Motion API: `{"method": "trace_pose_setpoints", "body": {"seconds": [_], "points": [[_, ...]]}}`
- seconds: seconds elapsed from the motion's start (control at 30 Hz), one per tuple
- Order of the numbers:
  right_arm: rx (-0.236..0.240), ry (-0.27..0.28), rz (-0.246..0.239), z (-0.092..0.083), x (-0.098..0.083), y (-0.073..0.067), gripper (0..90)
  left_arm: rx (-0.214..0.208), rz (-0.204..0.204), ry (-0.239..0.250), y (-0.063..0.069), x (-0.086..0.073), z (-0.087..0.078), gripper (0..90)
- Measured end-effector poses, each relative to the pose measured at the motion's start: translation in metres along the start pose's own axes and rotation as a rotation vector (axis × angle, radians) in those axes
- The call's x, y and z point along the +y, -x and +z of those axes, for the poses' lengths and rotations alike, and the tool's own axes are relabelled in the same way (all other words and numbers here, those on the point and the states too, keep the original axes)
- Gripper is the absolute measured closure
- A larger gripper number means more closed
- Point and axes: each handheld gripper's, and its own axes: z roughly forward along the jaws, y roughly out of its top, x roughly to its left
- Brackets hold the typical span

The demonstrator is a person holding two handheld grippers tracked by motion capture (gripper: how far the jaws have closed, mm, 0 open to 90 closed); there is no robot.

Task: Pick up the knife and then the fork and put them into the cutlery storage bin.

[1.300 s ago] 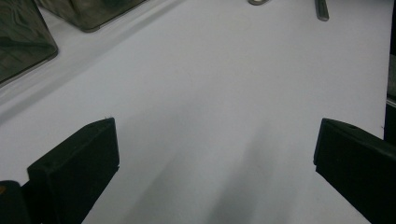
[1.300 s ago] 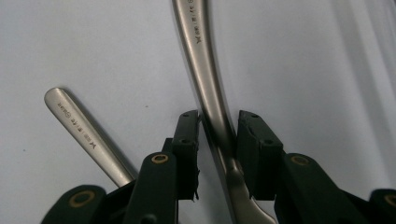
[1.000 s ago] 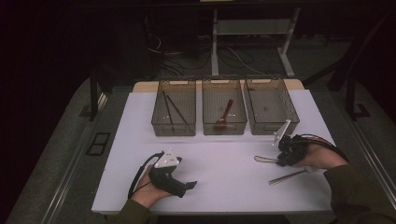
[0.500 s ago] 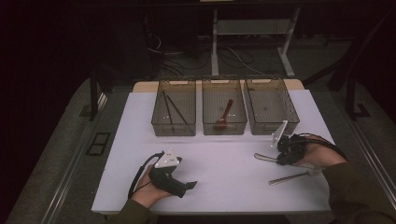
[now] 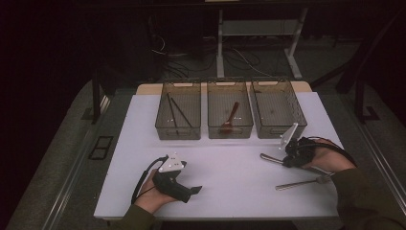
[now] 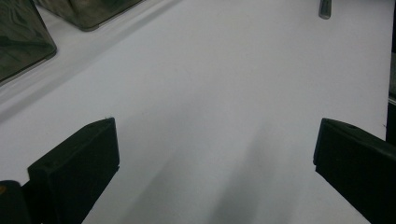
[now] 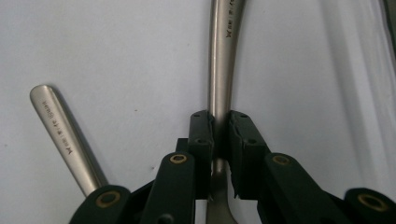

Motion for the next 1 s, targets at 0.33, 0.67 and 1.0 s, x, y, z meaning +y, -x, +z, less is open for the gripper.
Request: {"method": "trace_pose_setpoints", "body": {"seconds": [0.33, 0.67, 1.0], "points": [[-0.057, 0.109, 0.023, -0.005, -0.001, 0.005, 80.3, 0.0, 0.004, 0.0, -0.001, 0.0, -0.001, 0.0], [-0.087, 0.331, 0.131, -0.027, -0.009, 0.006, 80.3, 0.002, 0.011, 0.011, -0.001, 0.0, -0.002, 0.0], [-0.104, 0.501, 0.229, -0.039, -0.02, 0.01, 80.3, 0.003, 0.009, 0.036, -0.003, 0.0, -0.004, 0.0]]}}
